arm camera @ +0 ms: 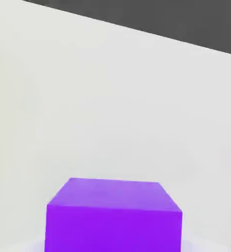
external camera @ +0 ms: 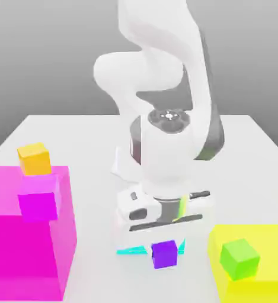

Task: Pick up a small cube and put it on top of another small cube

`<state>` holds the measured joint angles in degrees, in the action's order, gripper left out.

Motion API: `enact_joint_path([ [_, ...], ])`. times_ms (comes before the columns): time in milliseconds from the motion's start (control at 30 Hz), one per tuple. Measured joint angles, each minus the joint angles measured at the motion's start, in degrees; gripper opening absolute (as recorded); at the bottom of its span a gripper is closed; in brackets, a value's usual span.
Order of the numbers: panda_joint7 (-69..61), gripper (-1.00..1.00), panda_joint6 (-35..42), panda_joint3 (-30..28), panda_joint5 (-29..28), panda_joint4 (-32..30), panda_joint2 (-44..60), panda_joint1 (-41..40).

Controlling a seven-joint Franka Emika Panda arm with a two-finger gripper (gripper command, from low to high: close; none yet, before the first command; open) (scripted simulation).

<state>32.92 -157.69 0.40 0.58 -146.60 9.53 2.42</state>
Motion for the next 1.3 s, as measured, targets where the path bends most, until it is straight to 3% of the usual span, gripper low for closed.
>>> enact_joint_path([
  [200,-13.3,-1.0,9.7,-3.4,6.4,11.6,-7.6,-7.5],
  [333,-6.9,-1.0,18.1,-5.1,7.1,13.8,-13.8,-12.5],
  [933,38.4,-1.0,41.9,-6.7,-0.4,8.8,-30.5,-28.9],
  [1033,45.4,-1.0,42.0,-4.2,-1.4,6.3,-33.8,-29.8],
  [1167,47.2,-1.0,34.0,-3.4,-1.6,0.7,-31.7,-30.1],
  [1200,47.3,1.0,32.5,-3.3,-1.5,-0.2,-31.2,-30.2],
  [1300,47.3,1.0,32.5,-3.3,-1.5,-0.2,-31.2,-30.2],
])
